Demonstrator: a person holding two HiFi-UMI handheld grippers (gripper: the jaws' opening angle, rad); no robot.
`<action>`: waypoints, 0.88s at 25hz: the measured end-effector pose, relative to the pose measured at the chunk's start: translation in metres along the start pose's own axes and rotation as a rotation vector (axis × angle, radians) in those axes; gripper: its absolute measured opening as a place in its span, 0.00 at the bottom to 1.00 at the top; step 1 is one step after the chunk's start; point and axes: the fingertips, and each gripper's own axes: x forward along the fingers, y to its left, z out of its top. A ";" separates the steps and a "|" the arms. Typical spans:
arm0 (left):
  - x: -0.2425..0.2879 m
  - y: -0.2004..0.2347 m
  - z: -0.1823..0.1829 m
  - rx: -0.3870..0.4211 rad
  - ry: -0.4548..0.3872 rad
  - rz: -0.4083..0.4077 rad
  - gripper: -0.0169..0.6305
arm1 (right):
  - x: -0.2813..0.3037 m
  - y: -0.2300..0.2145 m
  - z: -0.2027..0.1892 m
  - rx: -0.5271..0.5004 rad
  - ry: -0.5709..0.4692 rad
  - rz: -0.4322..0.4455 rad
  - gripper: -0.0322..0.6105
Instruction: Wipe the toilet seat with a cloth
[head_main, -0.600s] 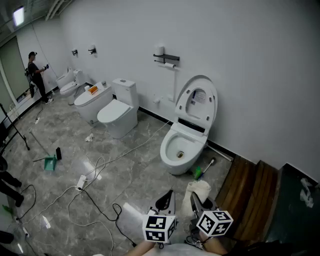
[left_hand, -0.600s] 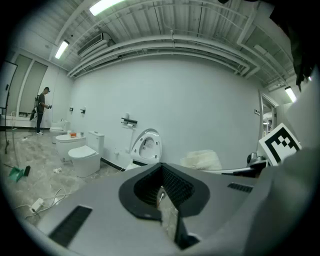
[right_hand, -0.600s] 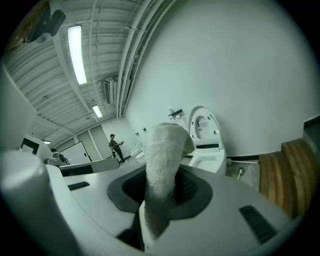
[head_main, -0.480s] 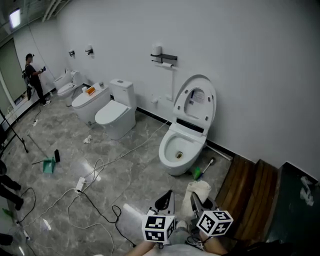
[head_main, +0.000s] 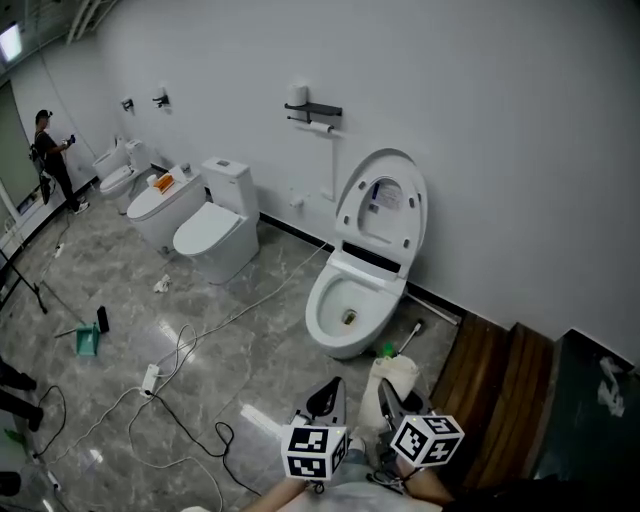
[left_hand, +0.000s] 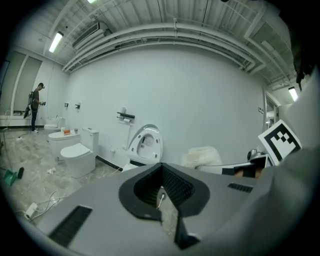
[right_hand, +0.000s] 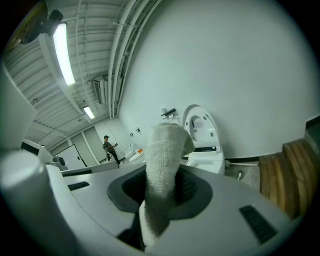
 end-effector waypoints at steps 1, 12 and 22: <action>0.011 0.003 0.004 -0.002 0.001 0.005 0.03 | 0.009 -0.004 0.007 -0.005 0.006 0.007 0.19; 0.127 0.010 0.041 -0.031 0.006 0.036 0.03 | 0.085 -0.069 0.077 -0.049 0.029 0.028 0.19; 0.210 0.012 0.052 -0.002 0.050 -0.011 0.03 | 0.133 -0.122 0.100 0.034 0.028 -0.042 0.19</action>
